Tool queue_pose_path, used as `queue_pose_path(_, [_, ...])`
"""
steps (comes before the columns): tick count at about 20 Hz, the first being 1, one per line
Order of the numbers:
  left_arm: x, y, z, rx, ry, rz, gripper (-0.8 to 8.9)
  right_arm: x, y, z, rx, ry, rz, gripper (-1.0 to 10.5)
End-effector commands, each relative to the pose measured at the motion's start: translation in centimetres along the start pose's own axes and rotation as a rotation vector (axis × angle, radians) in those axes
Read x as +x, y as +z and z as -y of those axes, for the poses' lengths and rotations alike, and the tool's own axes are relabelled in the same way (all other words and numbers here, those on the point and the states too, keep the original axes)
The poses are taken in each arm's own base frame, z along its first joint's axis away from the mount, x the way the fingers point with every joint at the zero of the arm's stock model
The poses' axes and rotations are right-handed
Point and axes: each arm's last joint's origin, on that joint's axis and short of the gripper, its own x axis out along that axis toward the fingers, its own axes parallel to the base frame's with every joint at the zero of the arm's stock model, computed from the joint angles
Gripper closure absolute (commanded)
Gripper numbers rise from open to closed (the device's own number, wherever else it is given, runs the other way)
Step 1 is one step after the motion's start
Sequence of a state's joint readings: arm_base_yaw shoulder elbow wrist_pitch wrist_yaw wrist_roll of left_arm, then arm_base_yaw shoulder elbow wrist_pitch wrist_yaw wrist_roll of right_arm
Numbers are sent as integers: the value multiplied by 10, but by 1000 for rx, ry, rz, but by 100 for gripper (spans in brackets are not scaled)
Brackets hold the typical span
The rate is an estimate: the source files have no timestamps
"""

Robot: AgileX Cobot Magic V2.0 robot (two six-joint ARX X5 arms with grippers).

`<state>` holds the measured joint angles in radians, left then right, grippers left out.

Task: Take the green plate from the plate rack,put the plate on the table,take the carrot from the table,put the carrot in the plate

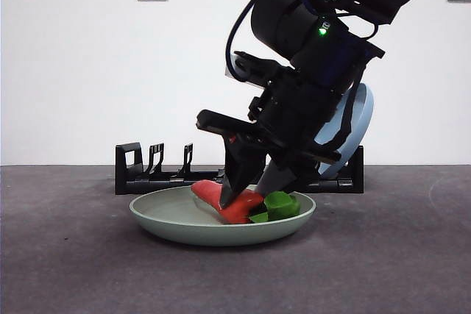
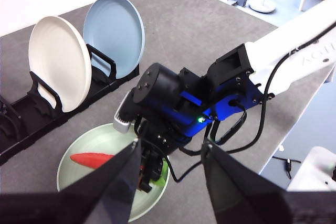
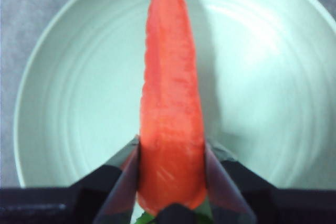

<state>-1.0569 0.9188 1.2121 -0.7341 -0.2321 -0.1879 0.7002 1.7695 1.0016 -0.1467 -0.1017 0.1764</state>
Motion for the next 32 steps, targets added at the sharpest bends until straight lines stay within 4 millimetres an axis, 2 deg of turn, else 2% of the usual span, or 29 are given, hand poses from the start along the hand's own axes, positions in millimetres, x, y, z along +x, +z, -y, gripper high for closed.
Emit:
queue_pose_path(1, [0, -1, 0, 1, 0, -9, 617, 5, -3, 0, 9, -3, -19, 929])
queue_pose_path(2, [0, -1, 0, 1, 1, -12, 617, 5, -3, 0, 9, -1, -20, 854])
queue_pose_path(5, [0, -2, 0, 4, 3, -23, 617, 2, -3, -1, 13, 0, -21, 444])
queue_pose_path(6, [0, -3, 0, 5, 3, -25, 617, -2, -1, -1, 13, 1, -13, 396])
queue_pose_path(8, [0, -3, 0, 5, 3, -25, 617, -14, 4, -4, 9, 10, 25, 401])
queue_pose_path(10, [0, -3, 0, 11, 4, -29, 617, -35, 10, -7, 5, 16, 59, 404])
queue_pose_path(14, [0, -6, -1, 22, 10, -60, 617, -98, 6, -13, -1, 17, 49, 411])
queue_pose_path(19, [0, -11, -2, 37, 18, -113, 621, -183, -26, -18, -21, 81, -32, 413])
queue_pose_path(24, [-1, -16, -3, 48, 25, -162, 624, -239, -59, -17, -22, 82, -24, 415])
queue_pose_path(26, [-1, -17, -3, 51, 28, -175, 626, -252, -66, -17, -27, 88, 9, 450])
queue_pose_path(29, [-2, -19, -3, 55, 30, -191, 654, -263, -72, -17, -32, 95, 49, 712])
queue_pose_path(31, [-2, -20, -3, 57, 32, -201, 829, -268, -75, -17, -37, 98, 73, 927])
queue_pose_path(32, [-2, -20, -4, 57, 33, -203, 821, -270, -75, -17, -38, 99, 80, 971])
